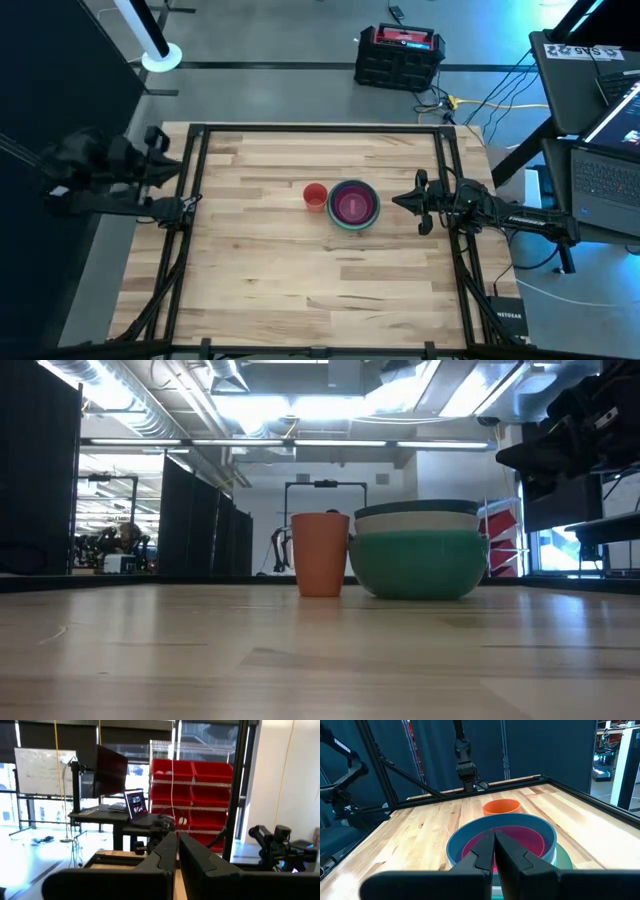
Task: Nest bowls inside each other
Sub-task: Return to Home Position
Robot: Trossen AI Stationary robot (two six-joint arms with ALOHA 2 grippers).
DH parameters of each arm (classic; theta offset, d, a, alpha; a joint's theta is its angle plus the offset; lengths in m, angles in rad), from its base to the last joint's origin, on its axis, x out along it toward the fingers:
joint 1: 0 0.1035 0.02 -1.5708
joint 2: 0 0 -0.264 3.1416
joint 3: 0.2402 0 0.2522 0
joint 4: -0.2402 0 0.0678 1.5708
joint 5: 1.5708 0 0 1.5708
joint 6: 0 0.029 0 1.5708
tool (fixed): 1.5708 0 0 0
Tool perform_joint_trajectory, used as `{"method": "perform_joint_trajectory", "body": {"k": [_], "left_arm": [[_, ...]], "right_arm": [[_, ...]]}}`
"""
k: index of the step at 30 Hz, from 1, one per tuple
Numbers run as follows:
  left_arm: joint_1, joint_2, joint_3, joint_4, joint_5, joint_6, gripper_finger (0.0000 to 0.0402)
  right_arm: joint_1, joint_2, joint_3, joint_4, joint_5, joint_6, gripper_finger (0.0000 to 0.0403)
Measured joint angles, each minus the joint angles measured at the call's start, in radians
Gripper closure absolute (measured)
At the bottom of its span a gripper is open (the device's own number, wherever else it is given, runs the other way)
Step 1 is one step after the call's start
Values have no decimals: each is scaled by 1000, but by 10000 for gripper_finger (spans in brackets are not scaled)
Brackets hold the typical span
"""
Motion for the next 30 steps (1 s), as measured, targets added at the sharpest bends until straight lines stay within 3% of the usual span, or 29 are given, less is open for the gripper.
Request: {"method": "perform_joint_trajectory", "body": {"k": [9, 30], "left_arm": [[0, -246, -381, 214, 0, -43, 402], [7, -314, -781, 541, -4, 51, 402]], "right_arm": [[0, 0, 0, 0, 0, 0, 402], [0, 0, 0, 0, 0, 0, 402]]}}
